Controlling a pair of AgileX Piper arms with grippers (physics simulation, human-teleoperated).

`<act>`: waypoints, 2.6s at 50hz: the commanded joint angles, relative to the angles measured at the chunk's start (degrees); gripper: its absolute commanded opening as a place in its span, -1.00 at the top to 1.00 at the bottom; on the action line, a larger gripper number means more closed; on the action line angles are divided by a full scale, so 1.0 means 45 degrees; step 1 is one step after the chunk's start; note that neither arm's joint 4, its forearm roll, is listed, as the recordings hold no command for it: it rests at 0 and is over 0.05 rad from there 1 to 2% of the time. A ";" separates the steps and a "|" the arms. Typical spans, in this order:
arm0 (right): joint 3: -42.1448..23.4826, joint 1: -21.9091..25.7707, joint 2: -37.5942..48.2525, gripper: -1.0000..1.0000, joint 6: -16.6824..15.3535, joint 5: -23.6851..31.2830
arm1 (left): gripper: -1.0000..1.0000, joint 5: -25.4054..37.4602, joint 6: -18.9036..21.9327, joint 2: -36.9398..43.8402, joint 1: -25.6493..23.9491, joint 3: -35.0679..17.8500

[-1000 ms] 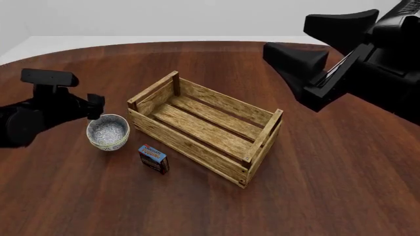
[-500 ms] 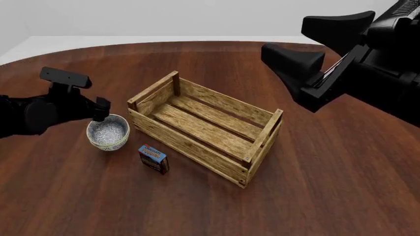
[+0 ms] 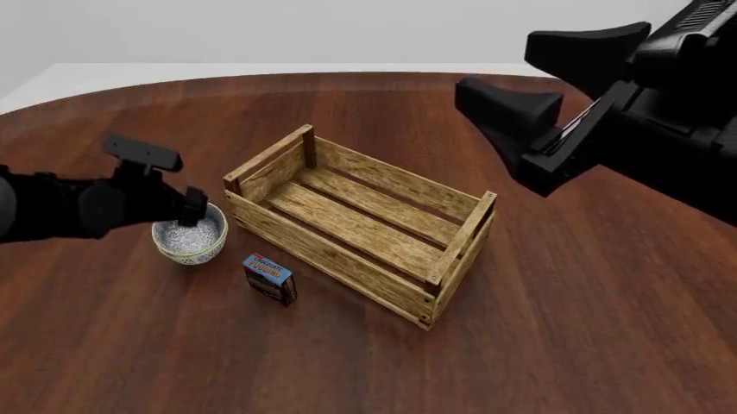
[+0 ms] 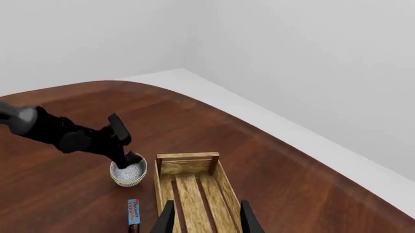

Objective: Stack the right bowl on the left bowl and place them in the tray.

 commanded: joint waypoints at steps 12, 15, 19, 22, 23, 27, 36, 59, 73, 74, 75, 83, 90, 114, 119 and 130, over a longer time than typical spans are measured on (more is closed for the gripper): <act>-0.0034 0.0021 0.0150 -1.00 0.0003 -0.0044 | -1.00 0.0036 0.0778 0.0437 0.0166 0.0244; -0.0034 0.0020 0.0135 -1.00 0.0005 -0.0037 | -1.00 -0.0306 0.0828 0.0677 0.0242 0.0379; -0.0032 0.0014 0.0130 -1.00 0.0004 -0.0037 | -1.00 -0.0214 0.0856 0.0686 0.0274 0.0354; -0.0030 0.0012 0.0120 -1.00 -0.0003 -0.0033 | -1.00 -0.0374 0.0863 0.0875 0.0281 0.0399; -0.0030 0.0011 0.0117 -1.00 -0.0003 -0.0032 | -1.00 -0.0291 0.0855 0.0819 0.0280 0.0387; -0.0029 0.0007 0.0109 -1.00 -0.0002 -0.0026 | -1.00 -0.0362 0.0894 0.0950 0.0333 0.0402; -0.0025 -0.0013 0.0063 -1.00 -0.0006 -0.0008 | -1.00 -0.0741 0.0920 0.1379 0.0416 0.0488; -0.0046 -0.0063 0.0056 -1.00 0.0006 0.0021 | -1.00 -0.1110 0.1017 0.2055 0.0729 0.0537; -0.0060 -0.0085 0.0104 -1.00 0.0002 -0.0002 | -1.00 -0.1343 0.0939 0.2655 0.0742 0.0470; -0.0061 -0.0086 0.0111 -1.00 0.0003 -0.0005 | -1.00 -0.1366 0.0935 0.2705 0.0744 0.0471; -0.0061 -0.0087 0.0123 -1.00 -0.0003 -0.0011 | -1.00 -0.1391 0.0919 0.2754 0.0732 0.0476; -0.0059 -0.0091 0.0121 -1.00 -0.0009 -0.0014 | -1.00 -0.1487 0.0754 0.3093 0.0562 0.0432; -0.0060 -0.0110 0.0054 -1.00 0.0000 0.0017 | 1.00 -0.1413 0.0258 0.2680 0.0070 0.0523; -0.0054 -0.0074 -0.0162 -1.00 -0.0012 0.0130 | 1.00 -0.0587 0.0167 0.0244 0.0234 0.0977; -0.0053 -0.0055 -0.0211 -1.00 -0.0015 0.0155 | 1.00 -0.0602 0.0174 -0.0308 0.0323 0.1198; -0.0045 -0.0017 -0.0307 -1.00 -0.0029 0.0201 | 1.00 0.0044 0.0150 -0.1545 0.0337 0.1242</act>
